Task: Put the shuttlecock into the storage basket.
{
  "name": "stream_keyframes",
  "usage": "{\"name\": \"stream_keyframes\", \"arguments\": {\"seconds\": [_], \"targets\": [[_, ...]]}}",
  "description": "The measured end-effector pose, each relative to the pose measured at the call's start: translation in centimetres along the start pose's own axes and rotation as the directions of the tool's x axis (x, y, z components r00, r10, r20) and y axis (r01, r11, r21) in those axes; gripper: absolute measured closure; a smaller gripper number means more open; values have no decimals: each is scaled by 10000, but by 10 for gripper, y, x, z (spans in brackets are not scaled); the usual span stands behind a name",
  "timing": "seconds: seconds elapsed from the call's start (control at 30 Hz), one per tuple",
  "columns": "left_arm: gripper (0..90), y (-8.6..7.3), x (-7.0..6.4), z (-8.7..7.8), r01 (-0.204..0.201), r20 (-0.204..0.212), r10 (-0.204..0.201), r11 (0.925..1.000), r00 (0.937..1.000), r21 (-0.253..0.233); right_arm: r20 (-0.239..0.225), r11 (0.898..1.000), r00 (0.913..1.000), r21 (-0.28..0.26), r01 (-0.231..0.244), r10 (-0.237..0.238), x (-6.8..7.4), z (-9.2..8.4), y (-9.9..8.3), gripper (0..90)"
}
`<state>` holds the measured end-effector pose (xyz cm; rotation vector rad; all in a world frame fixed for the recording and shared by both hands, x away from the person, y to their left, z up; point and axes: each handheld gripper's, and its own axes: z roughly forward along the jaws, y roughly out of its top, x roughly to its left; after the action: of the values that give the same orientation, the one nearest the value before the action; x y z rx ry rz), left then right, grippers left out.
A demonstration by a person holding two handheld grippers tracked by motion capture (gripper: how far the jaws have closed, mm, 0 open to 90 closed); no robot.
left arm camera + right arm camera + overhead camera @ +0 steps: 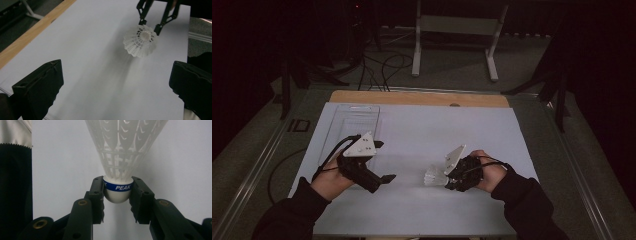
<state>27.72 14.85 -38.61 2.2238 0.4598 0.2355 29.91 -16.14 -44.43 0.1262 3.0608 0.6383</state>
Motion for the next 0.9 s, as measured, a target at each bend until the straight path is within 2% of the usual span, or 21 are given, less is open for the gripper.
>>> {"name": "stream_keyframes", "arguments": {"seconds": [0.13,0.33,0.47,0.53,0.63,0.73,0.9], "targets": [[3,5,1,7,-64,-79,67,9995,9999,300,-33,10000,10000,-3,5,-5,0,0,1,659],[3,13,2,18,-7,-73,10,9992,10000,397,-143,10000,9999,-58,24,-25,1,1,3,659],[3,17,2,25,-9,-30,11,9978,10000,665,-162,9999,9998,-70,98,-99,1,1,4,659],[3,20,2,32,-24,5,24,9949,10000,1012,-137,9998,9998,-90,165,-166,2,1,5,659],[3,24,2,38,89,196,-114,9921,9997,1249,-157,9997,9997,-125,210,-212,2,1,7,659],[3,28,1,43,200,154,-220,9922,9996,1233,-206,9995,9994,-174,263,-266,3,1,8,659],[2,32,0,51,202,505,-264,9926,9984,1194,-184,9993,9993,-194,310,-313,4,1,9,659]]}}
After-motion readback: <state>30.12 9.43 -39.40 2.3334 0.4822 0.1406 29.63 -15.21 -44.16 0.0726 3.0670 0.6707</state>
